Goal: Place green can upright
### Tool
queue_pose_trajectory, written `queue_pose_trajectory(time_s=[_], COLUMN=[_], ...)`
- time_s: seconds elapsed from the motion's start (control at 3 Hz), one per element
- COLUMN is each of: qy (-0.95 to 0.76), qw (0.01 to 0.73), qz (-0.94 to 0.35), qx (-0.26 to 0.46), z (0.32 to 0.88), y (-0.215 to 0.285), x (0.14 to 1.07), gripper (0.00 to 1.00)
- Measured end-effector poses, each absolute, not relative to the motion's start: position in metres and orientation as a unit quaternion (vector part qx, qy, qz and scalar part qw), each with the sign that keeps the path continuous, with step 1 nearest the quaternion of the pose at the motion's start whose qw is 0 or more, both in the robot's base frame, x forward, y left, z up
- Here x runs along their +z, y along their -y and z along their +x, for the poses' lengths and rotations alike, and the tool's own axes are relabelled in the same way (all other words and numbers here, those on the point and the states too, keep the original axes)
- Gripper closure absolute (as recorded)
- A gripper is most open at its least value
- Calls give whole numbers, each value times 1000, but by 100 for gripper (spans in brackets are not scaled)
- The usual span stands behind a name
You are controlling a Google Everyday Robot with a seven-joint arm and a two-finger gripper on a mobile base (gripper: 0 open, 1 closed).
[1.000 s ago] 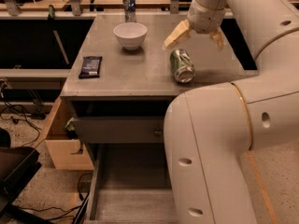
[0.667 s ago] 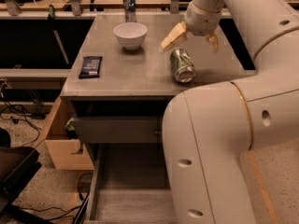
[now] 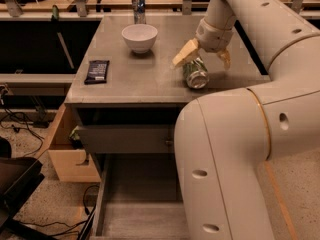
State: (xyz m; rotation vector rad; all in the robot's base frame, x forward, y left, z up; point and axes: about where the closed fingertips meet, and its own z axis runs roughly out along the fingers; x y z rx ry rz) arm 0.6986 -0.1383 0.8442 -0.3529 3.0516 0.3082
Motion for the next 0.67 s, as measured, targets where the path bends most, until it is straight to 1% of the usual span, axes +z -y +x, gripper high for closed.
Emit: queue_pose_trajectory(time_s=[0.33, 0.67], qy=[-988, -988], qw=[35, 42], qz=[-114, -113], qx=[101, 101], z=[705, 710], y=[136, 134], x=[840, 837], gripper=[18, 41])
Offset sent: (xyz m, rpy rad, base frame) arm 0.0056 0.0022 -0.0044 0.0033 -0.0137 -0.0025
